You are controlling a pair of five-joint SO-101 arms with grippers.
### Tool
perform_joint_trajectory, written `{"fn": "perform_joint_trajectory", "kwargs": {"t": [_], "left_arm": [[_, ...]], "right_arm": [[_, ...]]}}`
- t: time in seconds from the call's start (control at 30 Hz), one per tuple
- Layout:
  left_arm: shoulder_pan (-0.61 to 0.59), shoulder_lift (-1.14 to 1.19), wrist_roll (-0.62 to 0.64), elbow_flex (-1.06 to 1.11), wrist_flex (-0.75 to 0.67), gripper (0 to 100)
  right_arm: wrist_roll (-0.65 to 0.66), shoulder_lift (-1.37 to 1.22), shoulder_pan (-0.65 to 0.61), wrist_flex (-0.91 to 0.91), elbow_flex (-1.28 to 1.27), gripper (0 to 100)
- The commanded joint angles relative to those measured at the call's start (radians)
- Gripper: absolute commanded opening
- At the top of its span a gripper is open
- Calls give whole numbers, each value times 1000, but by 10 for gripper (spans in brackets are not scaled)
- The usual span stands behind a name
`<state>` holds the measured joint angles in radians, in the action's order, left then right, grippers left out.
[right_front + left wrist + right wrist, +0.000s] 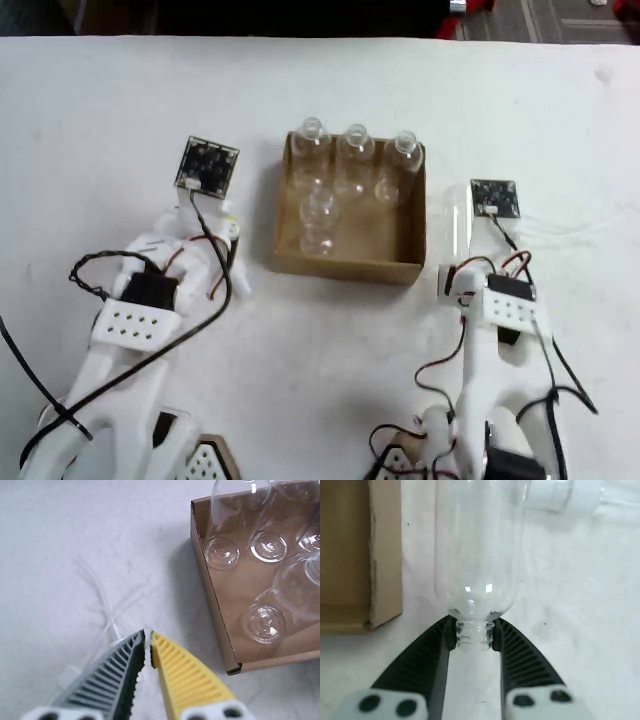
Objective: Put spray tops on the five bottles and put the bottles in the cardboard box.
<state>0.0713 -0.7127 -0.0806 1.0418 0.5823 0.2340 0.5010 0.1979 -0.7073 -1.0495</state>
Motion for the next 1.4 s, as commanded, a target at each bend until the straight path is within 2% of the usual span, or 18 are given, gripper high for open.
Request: {"fn": "perform_joint_trajectory", "kwargs": {"t": [0.0, 0.23, 0.3, 0.43, 0.53, 0.7, 0.83, 0.93, 1.17, 1.37], "left_arm": [[5, -35, 14, -8, -23, 28], [24, -44, 37, -23, -17, 29], [39, -84, 112, -51, 49, 58], [71, -248, 290, -97, 255, 203], [102, -407, 310, -69, 328, 272], [185, -720, 313, 31, 345, 275], [248, -954, 310, 126, 345, 275], [255, -1023, 307, 181, 338, 275], [246, -923, 304, 187, 298, 275], [148, -791, 279, 186, 216, 275]], "right_arm": [[0, 225, 8, -139, 17, 17], [265, 656, -38, -582, 227, 17], [362, 702, -81, -697, 302, 17], [494, 680, -211, -848, 374, 17], [494, 668, -352, -865, 373, 17], [468, 667, -639, -888, 365, 17], [388, 667, -776, -845, 321, 17], [379, 674, -803, -826, 316, 17], [388, 677, -808, -854, 402, 17], [388, 677, -809, -914, 517, 17]]}}
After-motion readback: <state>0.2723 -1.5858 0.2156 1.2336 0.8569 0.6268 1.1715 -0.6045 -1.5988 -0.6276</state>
